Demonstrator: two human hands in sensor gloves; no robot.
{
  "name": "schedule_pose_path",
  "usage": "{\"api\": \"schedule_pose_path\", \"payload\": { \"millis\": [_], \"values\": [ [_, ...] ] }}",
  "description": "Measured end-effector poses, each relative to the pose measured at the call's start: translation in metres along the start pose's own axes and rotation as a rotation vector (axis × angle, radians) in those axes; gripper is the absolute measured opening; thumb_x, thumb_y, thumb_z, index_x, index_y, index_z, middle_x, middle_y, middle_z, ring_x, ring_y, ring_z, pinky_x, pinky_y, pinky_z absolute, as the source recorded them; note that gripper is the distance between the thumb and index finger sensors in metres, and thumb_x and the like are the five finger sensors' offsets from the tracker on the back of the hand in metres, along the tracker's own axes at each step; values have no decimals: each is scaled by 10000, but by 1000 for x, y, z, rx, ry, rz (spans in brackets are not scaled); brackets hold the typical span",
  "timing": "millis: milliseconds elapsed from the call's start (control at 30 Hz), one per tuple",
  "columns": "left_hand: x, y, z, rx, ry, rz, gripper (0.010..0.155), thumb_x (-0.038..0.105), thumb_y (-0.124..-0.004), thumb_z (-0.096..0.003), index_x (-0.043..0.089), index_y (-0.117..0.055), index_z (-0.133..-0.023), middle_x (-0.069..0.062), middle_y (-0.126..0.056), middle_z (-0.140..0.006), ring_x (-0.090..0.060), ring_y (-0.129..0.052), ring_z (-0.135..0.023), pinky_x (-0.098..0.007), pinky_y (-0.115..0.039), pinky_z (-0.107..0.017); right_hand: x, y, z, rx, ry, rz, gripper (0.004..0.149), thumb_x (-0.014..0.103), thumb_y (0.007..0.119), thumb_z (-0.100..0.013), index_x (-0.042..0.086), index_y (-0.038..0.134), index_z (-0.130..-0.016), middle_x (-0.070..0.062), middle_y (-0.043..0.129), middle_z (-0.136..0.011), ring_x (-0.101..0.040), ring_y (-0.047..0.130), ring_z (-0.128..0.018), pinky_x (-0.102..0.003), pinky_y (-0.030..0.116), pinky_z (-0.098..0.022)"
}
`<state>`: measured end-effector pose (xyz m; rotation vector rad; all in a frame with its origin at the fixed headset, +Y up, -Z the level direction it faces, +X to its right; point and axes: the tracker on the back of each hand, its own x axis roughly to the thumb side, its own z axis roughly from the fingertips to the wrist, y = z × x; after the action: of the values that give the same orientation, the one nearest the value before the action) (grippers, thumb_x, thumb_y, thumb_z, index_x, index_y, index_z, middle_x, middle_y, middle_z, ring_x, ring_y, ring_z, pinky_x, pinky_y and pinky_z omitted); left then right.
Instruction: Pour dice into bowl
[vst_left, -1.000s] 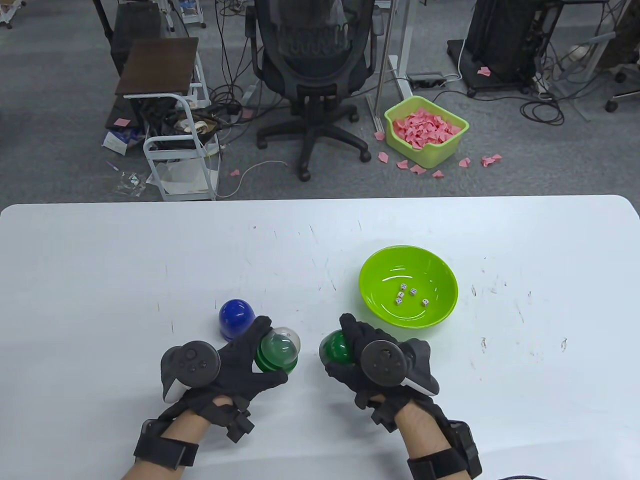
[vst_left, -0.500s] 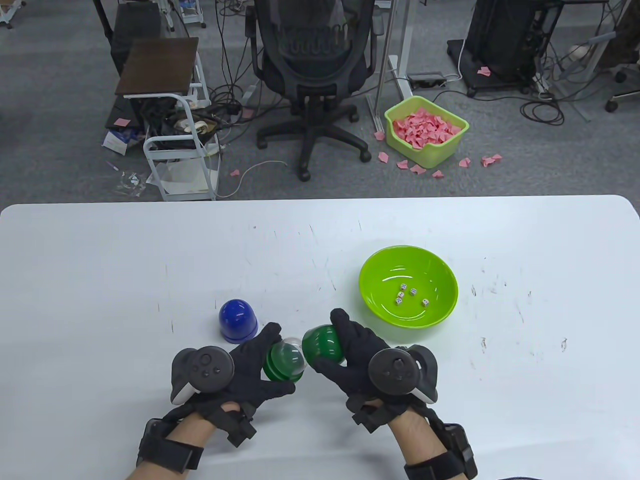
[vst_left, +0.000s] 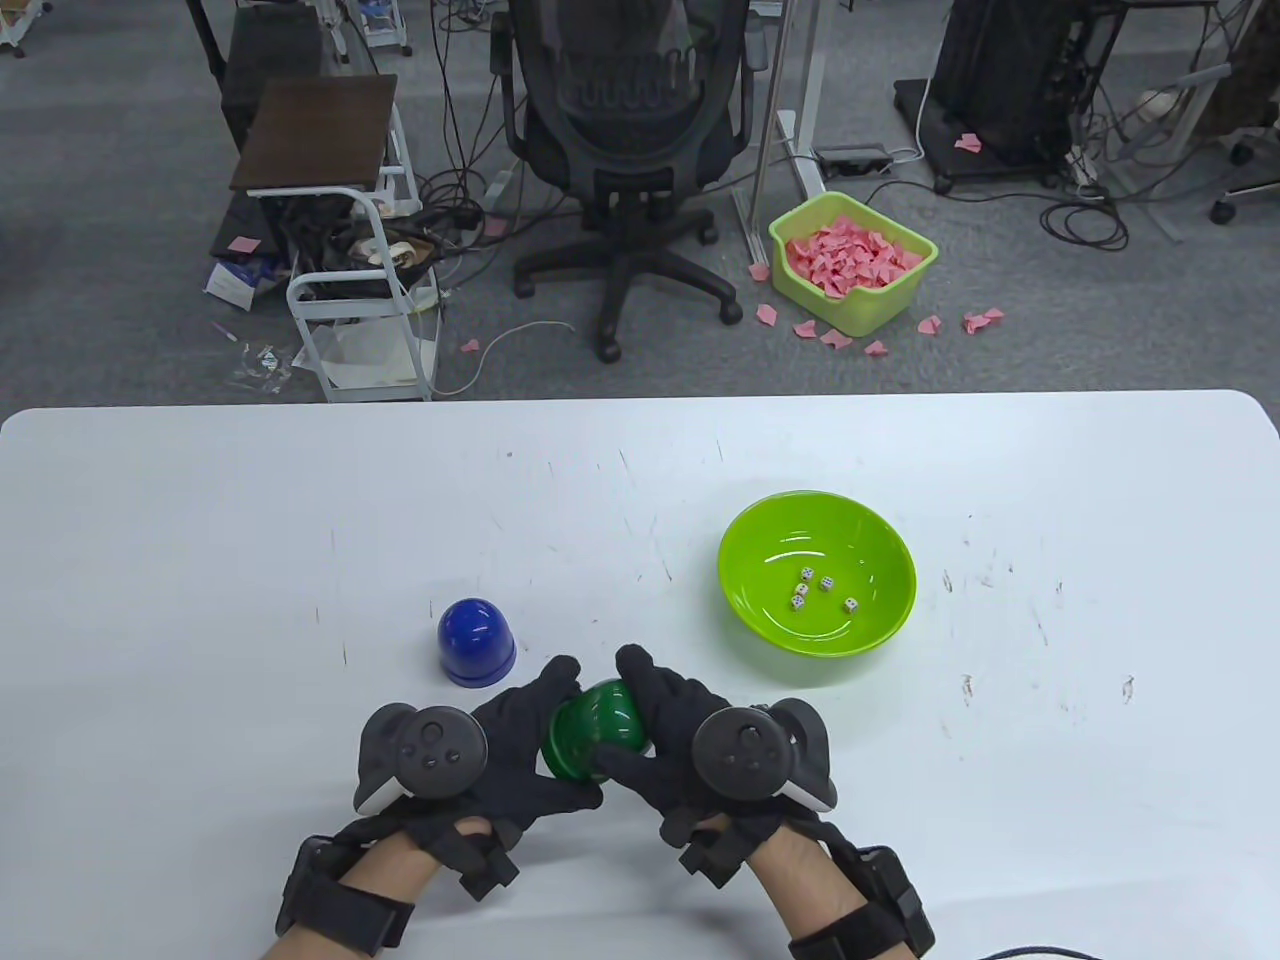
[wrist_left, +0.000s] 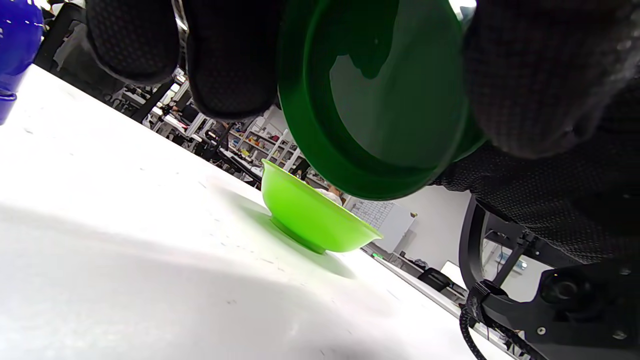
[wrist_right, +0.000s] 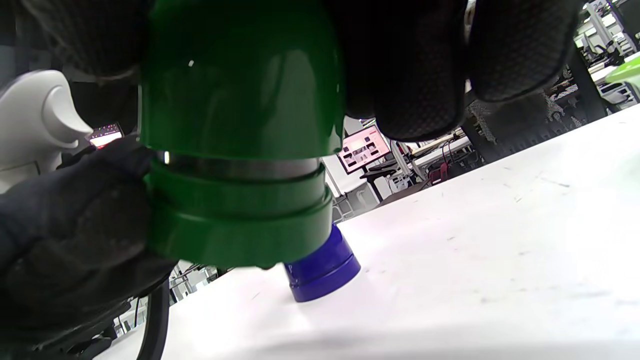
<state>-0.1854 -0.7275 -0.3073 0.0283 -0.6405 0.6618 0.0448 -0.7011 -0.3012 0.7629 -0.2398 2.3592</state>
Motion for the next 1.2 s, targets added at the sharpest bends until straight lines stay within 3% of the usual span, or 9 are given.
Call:
{"api": "schedule_pose_path", "payload": {
  "millis": [767, 1200],
  "values": [
    [-6, -2, 0, 6, -9, 95, 1028, 677, -967, -312, 124, -518, -1054, -174, -763, -1005, -322, -929, -768, -589, -761, -659, 5, 8, -1, 71, -32, -25, 903, 587, 733, -464, -1, 431, -1080, -338, 727, -992, -531, 870, -696, -703, 706, -551],
    [-29, 11, 6, 69, 74, 144, 1021, 660, -969, -322, 131, -502, -1060, -178, -742, -1021, -329, -913, -788, -591, -752, -664, -23, -20, 5, -30, 10, 69, 915, 600, 747, -455, 10, 436, -1083, -329, 708, -1011, -543, 847, -723, -714, 691, -560]
  ]
}}
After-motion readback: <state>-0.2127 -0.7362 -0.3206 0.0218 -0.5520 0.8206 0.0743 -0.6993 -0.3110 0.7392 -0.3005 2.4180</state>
